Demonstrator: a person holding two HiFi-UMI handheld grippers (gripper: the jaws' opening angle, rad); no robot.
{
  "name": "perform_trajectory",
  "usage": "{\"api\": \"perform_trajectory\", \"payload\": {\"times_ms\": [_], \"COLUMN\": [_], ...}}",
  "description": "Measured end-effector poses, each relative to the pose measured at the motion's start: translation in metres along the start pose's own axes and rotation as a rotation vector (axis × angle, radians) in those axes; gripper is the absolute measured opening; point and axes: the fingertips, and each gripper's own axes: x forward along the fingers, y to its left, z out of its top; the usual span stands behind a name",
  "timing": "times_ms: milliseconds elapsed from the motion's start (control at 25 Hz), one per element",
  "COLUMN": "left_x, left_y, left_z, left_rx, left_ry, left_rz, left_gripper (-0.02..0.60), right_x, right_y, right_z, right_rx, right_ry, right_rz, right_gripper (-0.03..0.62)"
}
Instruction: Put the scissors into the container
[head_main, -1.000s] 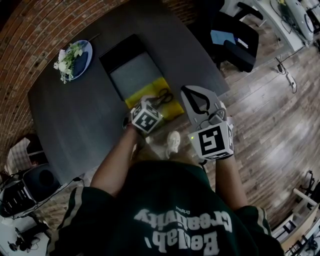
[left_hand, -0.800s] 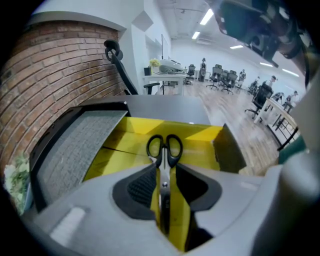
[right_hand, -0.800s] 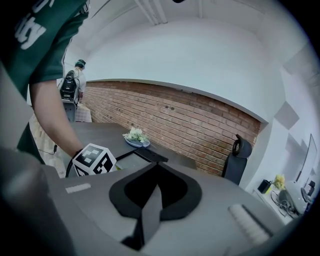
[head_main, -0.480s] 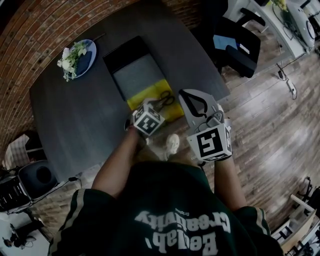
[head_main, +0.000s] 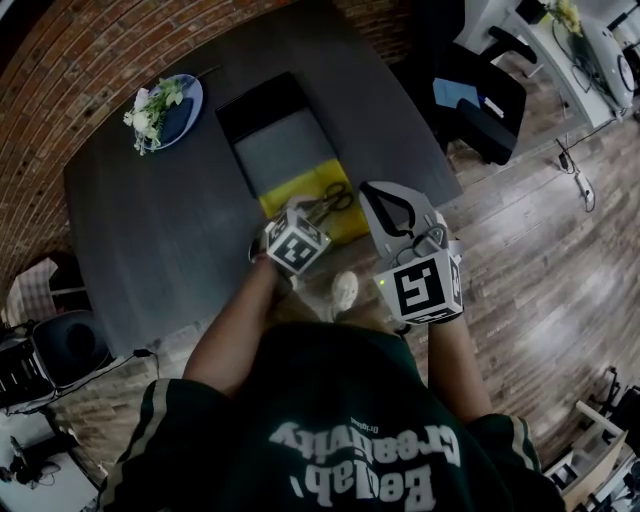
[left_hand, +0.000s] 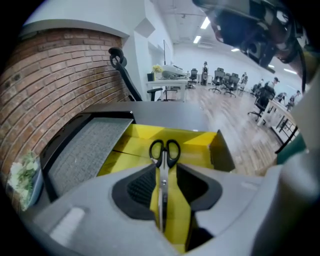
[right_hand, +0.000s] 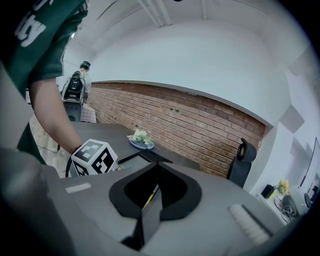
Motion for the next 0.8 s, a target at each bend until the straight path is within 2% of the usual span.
{"api": "perform_trajectory", "payload": {"times_ms": [800], "left_x": [-0.058], "left_y": [0.006], "left_z": [0.040], "left_rx": [0.050], "left_ry": [-0.144], "left_rz": [0.054], "left_gripper": [0.130], "right_x": [0.009], "right_y": [0.012], "right_z": [0.017], "right_rx": [-0.011], "right_ry": [-0.026], "right_rz": [0.040], "right_gripper": [0.006]}}
